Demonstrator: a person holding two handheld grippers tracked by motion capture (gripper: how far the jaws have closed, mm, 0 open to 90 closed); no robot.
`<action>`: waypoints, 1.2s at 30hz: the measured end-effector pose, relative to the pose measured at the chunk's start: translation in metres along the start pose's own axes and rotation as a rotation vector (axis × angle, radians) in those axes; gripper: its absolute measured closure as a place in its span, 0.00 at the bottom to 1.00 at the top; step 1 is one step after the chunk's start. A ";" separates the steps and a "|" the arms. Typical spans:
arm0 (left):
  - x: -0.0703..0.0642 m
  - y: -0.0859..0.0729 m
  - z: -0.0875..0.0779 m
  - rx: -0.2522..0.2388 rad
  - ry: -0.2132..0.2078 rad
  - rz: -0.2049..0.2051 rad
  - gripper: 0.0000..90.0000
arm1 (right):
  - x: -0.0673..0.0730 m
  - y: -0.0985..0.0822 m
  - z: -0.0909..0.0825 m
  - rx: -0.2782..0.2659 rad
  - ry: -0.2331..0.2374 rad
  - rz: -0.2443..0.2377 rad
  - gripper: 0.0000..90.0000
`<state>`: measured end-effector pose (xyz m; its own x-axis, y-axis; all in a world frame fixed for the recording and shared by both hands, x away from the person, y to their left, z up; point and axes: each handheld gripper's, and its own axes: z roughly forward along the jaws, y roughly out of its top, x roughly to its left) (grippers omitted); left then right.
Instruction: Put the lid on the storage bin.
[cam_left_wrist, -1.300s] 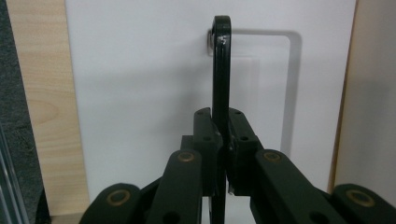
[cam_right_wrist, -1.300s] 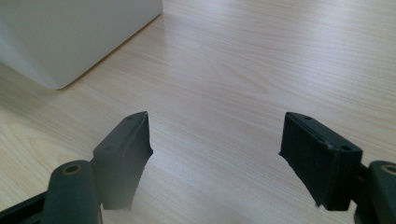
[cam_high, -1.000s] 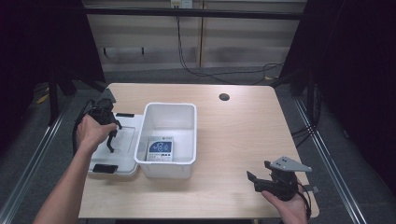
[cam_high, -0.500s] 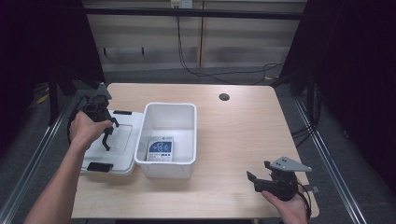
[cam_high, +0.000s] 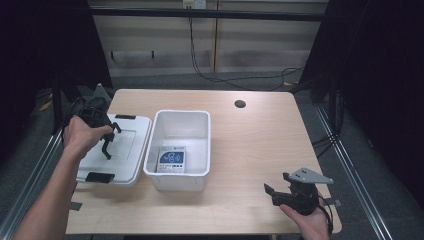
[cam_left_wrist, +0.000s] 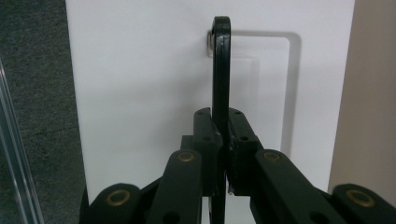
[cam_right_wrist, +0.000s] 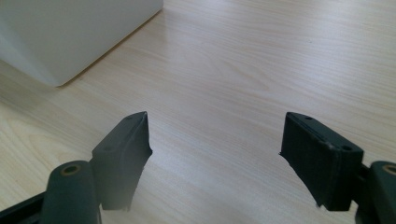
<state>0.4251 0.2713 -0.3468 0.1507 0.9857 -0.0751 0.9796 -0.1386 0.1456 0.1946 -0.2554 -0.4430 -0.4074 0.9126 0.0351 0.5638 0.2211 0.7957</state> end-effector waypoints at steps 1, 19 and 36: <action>0.000 0.000 -0.001 0.001 0.001 -0.001 0.94 | 0.000 0.000 0.000 0.000 -0.001 0.000 0.26; 0.002 -0.003 -0.018 -0.002 -0.020 0.020 0.94 | 0.001 0.000 0.000 0.001 0.002 -0.002 0.22; 0.002 -0.004 -0.046 -0.021 -0.047 0.052 0.94 | 0.000 0.001 -0.001 -0.003 0.008 0.005 0.17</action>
<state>0.4153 0.2783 -0.3021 0.2077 0.9716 -0.1134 0.9674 -0.1868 0.1712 0.1943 -0.2554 -0.4421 -0.4109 0.9106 0.0438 0.5635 0.2159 0.7974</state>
